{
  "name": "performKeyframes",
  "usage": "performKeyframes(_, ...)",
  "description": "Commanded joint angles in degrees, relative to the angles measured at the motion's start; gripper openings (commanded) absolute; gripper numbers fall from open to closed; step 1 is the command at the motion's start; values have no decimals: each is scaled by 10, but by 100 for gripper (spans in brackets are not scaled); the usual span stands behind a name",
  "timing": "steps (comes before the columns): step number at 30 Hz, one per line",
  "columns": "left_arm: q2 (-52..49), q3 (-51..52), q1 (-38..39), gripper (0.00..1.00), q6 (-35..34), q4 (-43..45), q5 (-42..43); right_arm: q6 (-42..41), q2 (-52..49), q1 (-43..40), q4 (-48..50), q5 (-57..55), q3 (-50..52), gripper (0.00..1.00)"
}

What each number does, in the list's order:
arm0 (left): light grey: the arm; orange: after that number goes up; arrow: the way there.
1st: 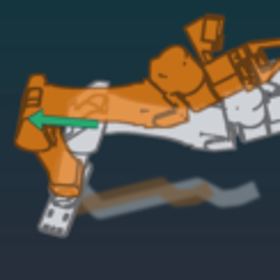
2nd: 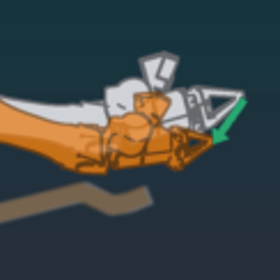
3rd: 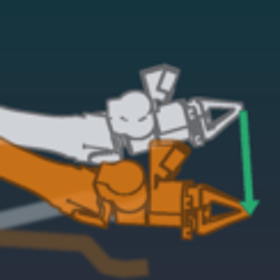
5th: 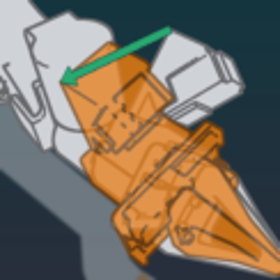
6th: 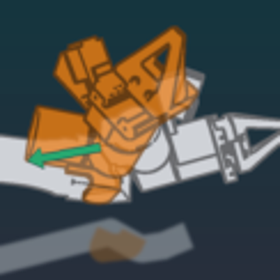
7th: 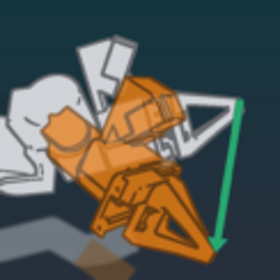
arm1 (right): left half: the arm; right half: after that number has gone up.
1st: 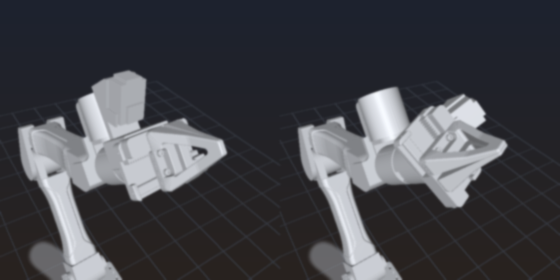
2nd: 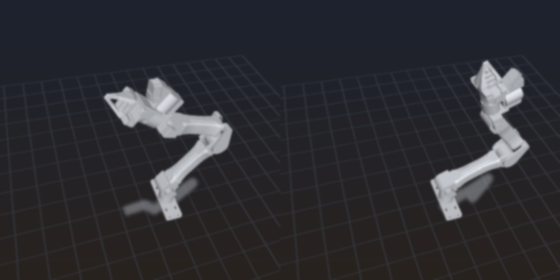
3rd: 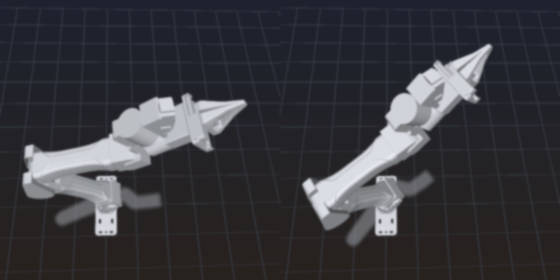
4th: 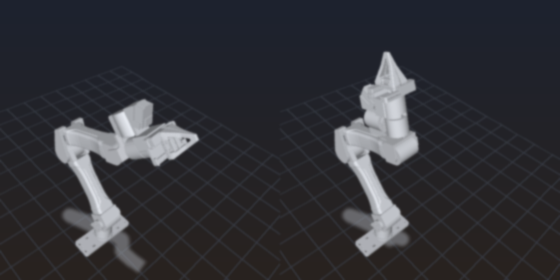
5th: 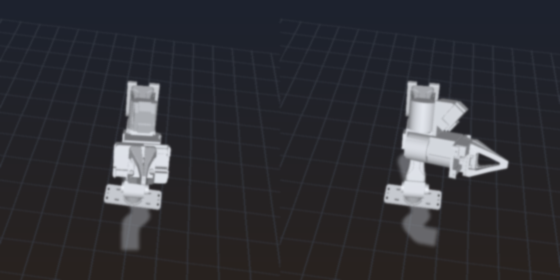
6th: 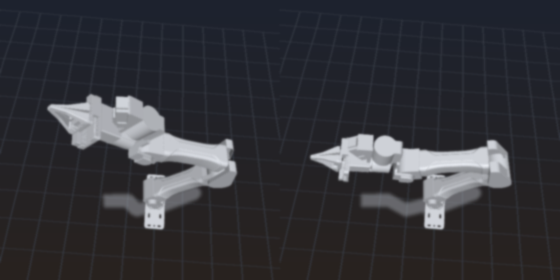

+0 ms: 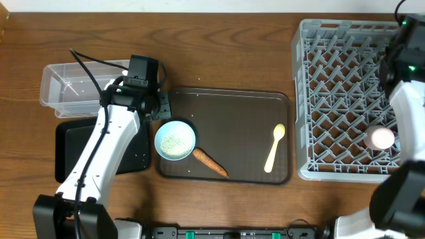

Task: Sort waste into correct bins and load items into the dishwasher rack
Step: 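Lift the blue plate and stand it upright in the rack's back right, then move the right gripper to the yellow spoon and grasp it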

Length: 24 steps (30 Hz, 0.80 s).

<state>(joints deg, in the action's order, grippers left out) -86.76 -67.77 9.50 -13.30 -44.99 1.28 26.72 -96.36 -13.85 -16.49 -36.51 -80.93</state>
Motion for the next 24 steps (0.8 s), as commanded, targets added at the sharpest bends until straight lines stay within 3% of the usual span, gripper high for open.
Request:
performKeyframes(1,0,-8,-2,45,-3,-2,-7,-17,48,2,-16,90,1,94)
performKeyframes(8,0,-8,-2,46,-3,-2,-7,-123,74,33,-165,340,1,76)
performKeyframes(13,0,-8,-2,46,-3,-2,-7,-202,67,95,-273,461,2,77)
performKeyframes(20,0,-8,-2,45,-3,-2,-7,-255,62,234,-354,466,2,73)
performKeyframes(24,0,-8,-2,46,-3,-2,-7,-335,60,315,-369,394,2,74)
